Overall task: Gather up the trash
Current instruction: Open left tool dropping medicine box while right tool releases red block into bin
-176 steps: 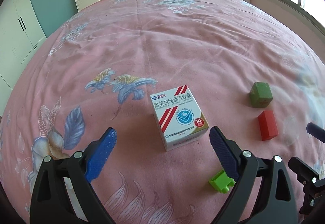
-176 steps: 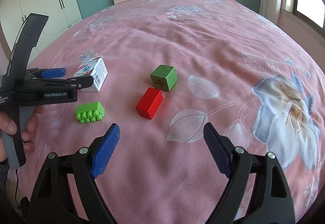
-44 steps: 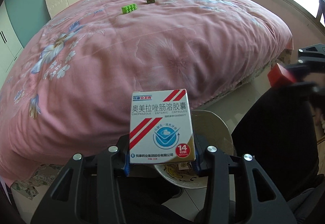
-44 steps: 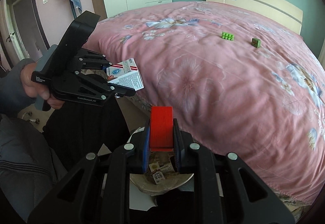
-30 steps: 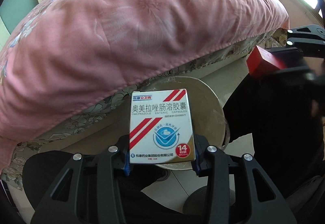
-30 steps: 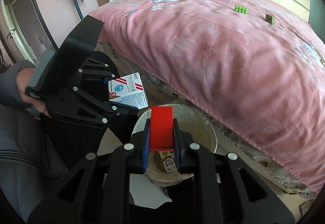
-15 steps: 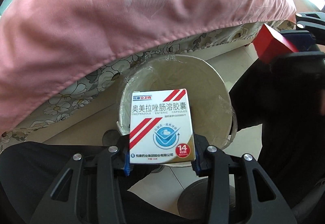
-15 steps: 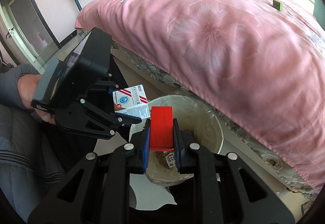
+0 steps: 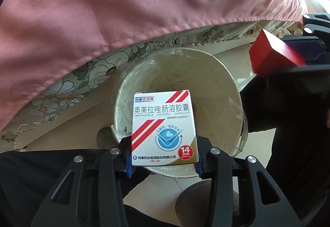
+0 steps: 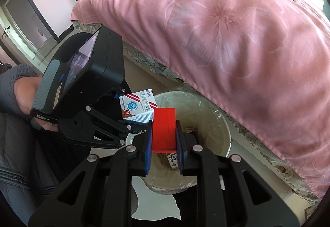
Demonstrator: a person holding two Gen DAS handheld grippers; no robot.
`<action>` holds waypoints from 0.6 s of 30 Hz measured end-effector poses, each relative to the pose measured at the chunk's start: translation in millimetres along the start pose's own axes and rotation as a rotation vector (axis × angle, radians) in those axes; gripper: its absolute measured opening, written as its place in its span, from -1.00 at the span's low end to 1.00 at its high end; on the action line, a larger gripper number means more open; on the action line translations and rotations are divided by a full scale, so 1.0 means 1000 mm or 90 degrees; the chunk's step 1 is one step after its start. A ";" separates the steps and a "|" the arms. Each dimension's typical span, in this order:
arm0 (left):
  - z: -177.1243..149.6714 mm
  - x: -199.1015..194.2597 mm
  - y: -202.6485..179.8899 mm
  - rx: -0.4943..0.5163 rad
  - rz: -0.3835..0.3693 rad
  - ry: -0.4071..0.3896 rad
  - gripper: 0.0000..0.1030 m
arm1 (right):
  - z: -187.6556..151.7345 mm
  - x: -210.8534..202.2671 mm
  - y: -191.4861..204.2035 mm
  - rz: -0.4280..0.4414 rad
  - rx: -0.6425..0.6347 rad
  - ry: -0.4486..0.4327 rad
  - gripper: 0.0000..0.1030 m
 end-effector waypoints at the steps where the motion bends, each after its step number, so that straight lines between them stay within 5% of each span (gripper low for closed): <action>1: 0.000 0.002 0.000 0.000 -0.004 0.003 -0.11 | 0.000 0.003 -0.002 -0.003 0.002 0.005 -0.60; 18: 0.007 0.027 0.003 -0.016 -0.024 0.035 -0.11 | 0.010 0.045 -0.007 -0.009 0.015 0.054 -0.60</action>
Point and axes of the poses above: each gripper's, at about its wrist camera, not at the fingertips, and x roughly the way its jaws point, y to its left, z to its top, the point moved 10 cm from there along x, roughly the way its jaws point, and after that the axes turned 10 degrees about x, right-handed, at the moved point
